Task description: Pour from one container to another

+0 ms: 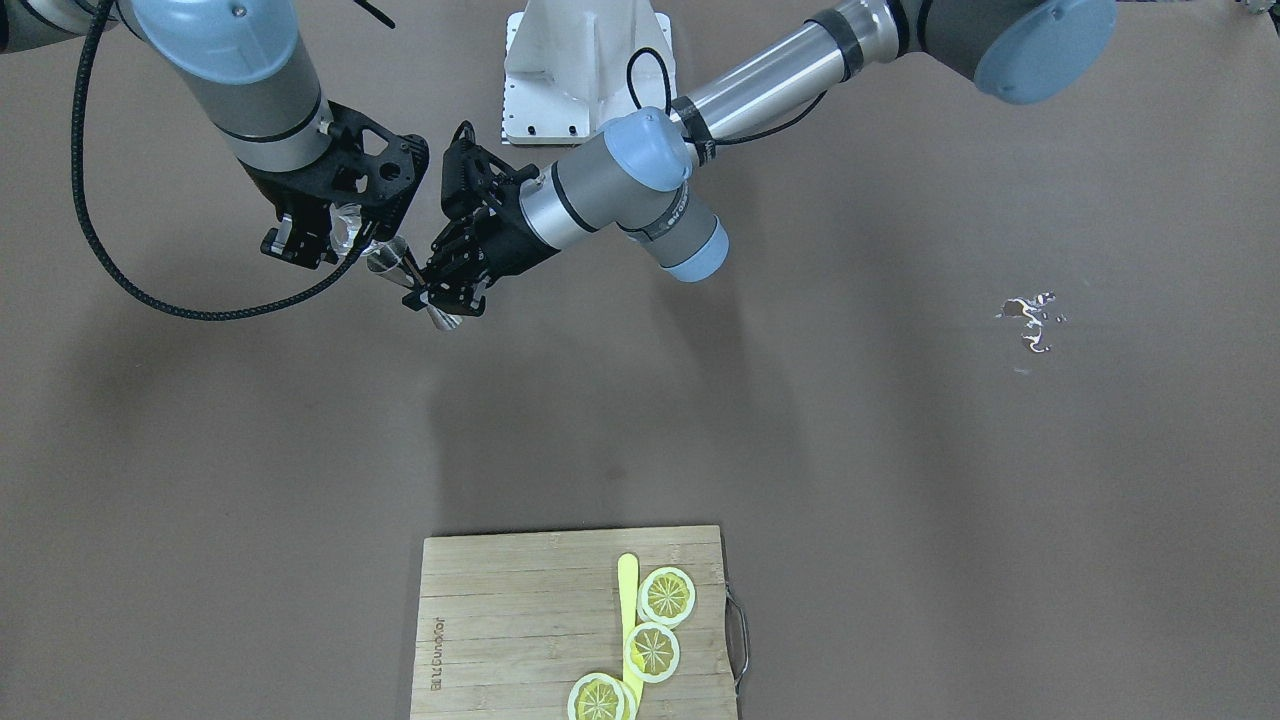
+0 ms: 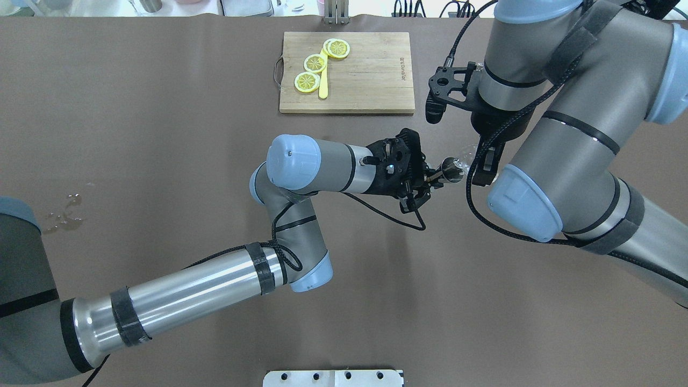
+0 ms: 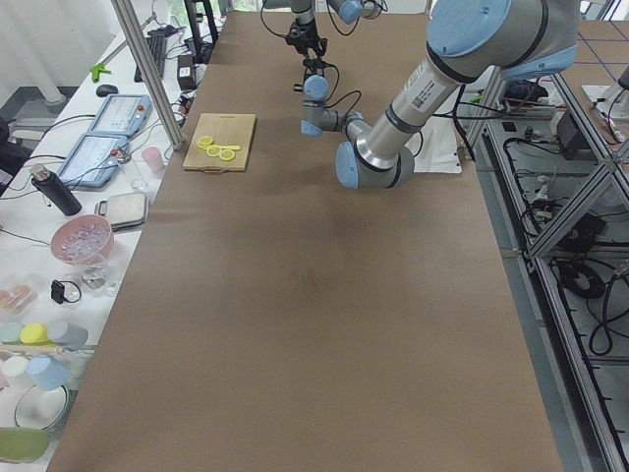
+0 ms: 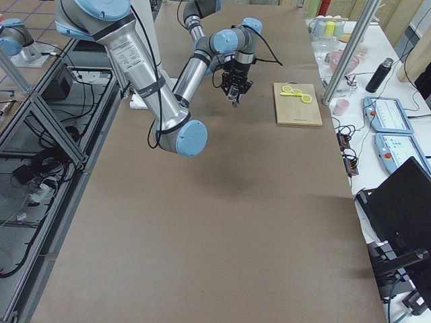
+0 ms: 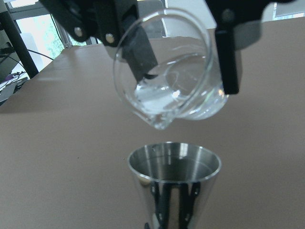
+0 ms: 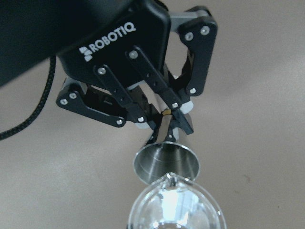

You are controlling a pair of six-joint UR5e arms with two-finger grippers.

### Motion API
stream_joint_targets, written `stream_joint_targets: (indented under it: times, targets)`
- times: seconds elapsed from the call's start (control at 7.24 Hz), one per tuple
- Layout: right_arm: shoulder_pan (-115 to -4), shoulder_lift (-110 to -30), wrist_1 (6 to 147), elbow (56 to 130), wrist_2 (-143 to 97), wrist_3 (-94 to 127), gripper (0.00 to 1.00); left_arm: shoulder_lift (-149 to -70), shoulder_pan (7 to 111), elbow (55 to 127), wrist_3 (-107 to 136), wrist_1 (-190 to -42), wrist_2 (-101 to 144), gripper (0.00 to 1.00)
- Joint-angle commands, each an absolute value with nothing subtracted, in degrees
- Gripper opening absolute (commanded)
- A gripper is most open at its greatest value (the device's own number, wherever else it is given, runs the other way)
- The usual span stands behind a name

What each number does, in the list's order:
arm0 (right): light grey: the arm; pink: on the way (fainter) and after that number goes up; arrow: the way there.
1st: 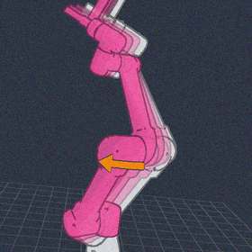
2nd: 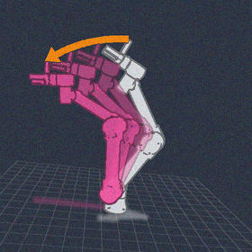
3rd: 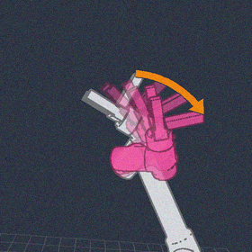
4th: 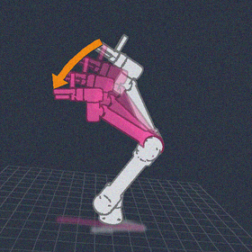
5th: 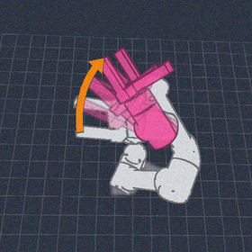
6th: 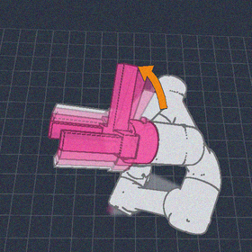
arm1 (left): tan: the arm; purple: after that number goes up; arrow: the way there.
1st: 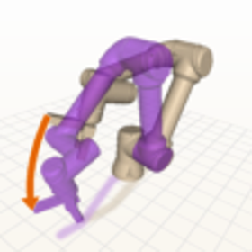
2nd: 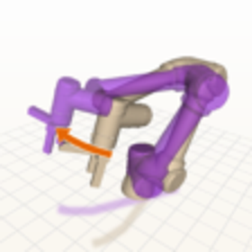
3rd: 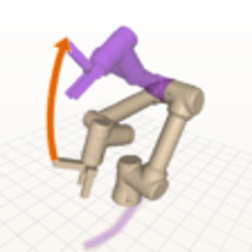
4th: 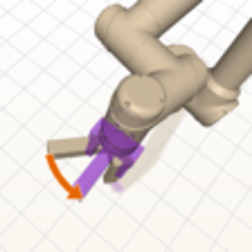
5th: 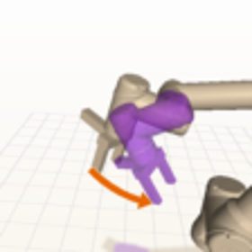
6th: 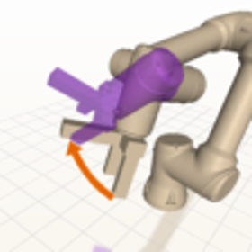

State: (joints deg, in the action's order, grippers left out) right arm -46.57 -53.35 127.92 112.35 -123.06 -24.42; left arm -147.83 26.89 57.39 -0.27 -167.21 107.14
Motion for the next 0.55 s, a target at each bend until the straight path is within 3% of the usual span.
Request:
stream_joint_targets:
  times: [0.0,0.41]
  targets:
    - [-47.02,-54.84,124.72,113.81,-123.13,-24.17,0.0,-147.83,26.89,57.39,-0.26,-167.34,107.14,0.0]
    - [-49.47,-59.39,121.84,118.46,-123.31,-24.79,0.0,-147.83,26.81,57.39,-0.26,-167.78,107.14,0.0]
